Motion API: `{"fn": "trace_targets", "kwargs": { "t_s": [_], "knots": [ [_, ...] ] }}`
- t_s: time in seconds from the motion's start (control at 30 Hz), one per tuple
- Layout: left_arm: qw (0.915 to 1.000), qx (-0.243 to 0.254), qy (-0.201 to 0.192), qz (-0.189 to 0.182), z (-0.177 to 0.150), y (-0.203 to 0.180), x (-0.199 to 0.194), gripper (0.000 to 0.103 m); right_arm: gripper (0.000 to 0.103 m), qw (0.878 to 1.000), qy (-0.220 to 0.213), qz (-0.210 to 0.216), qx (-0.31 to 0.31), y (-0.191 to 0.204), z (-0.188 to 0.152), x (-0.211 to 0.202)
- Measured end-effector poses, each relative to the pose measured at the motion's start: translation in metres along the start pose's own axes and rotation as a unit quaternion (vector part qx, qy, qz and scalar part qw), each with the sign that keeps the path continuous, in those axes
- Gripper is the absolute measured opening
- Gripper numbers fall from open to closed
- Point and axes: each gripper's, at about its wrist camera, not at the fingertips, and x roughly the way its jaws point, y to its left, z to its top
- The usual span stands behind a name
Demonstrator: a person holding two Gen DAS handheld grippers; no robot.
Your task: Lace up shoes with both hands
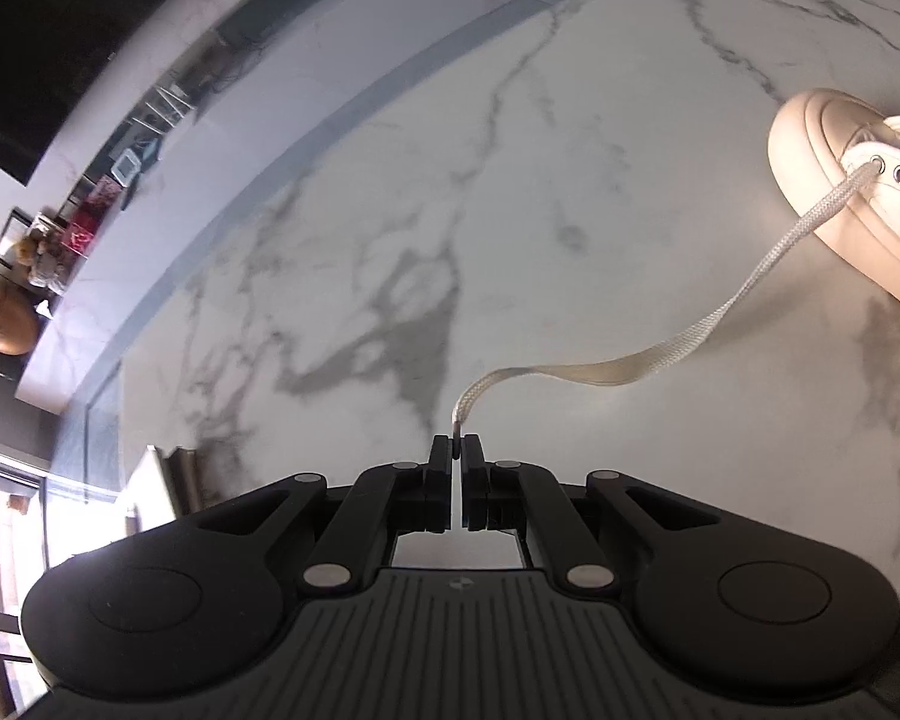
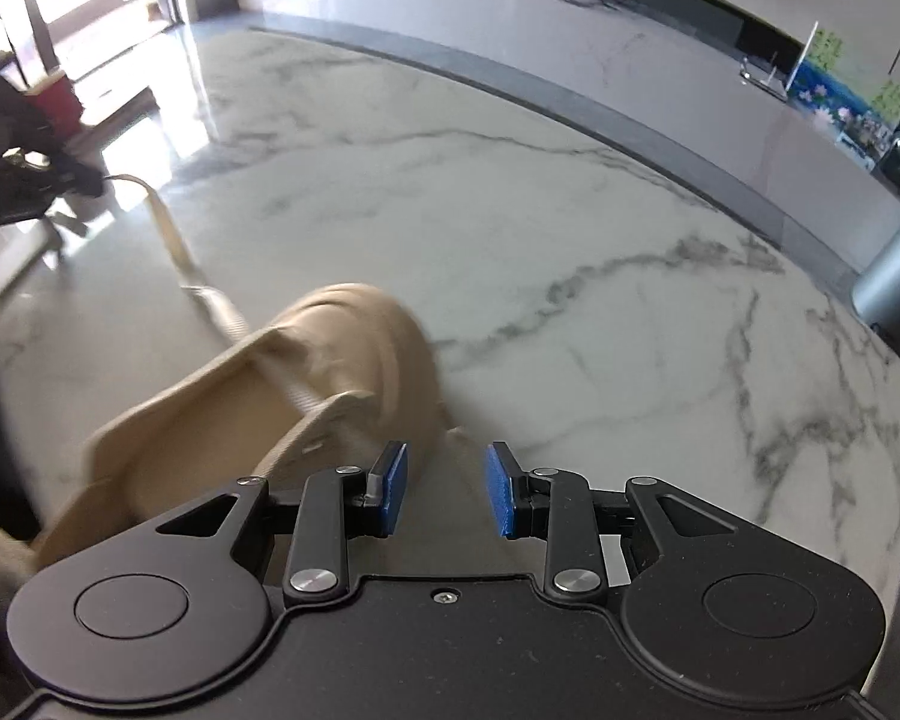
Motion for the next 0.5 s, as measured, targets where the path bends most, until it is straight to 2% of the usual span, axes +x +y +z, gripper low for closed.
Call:
{"fn": "trace_targets", "kwargs": {
  "t_s": [0.17, 0.23, 0.37, 0.5],
  "knots": [
    [0.9997, -0.012, -0.022, 0.005, 0.001, 0.005, -0.022, 0.002, 0.028, 0.999, 0.004, -0.034, 0.027, 0.01, -0.02, -0.006],
    [0.9992, -0.021, -0.033, 0.003, 0.001, 0.004, -0.031, 0.002, 0.028, 0.997, 0.007, -0.038, 0.064, 0.005, -0.03, -0.006],
    [0.9968, -0.032, -0.072, -0.006, 0.003, -0.002, -0.054, 0.002, 0.028, 0.995, 0.011, -0.058, 0.082, 0.006, -0.039, -0.012],
    [0.9936, -0.03, -0.107, -0.016, 0.006, -0.011, -0.08, 0.002, 0.028, 0.994, -0.006, -0.064, 0.091, 0.009, -0.044, -0.03]
  ]
}}
